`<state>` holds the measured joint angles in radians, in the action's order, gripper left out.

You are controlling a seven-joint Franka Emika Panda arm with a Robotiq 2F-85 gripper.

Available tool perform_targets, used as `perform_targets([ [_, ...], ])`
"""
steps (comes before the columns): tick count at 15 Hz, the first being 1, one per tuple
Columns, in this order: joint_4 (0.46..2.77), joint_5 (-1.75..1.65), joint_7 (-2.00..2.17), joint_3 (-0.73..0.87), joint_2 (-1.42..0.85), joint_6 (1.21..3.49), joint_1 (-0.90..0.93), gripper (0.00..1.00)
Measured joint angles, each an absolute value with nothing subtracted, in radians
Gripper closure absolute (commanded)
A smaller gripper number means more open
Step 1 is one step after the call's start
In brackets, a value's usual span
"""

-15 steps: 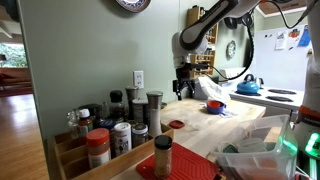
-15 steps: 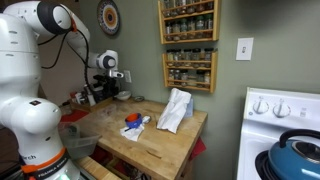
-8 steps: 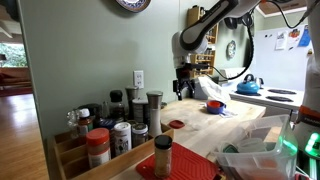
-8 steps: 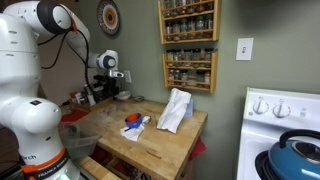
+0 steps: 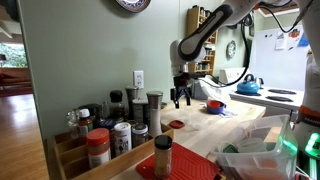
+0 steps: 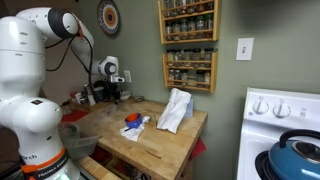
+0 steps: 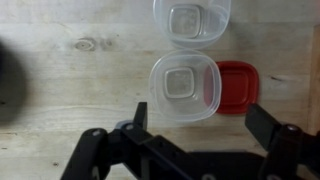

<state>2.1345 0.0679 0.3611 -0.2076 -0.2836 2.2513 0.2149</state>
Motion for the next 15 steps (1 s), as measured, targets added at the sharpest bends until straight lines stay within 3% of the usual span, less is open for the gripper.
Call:
perform_targets([
  [11,2.108,0.036,0.361,-0.183,-0.368,2.253,0.247,0.0],
  [15,2.099,0.036,0.361,-0.18,-0.384,2.249,0.25,0.07],
])
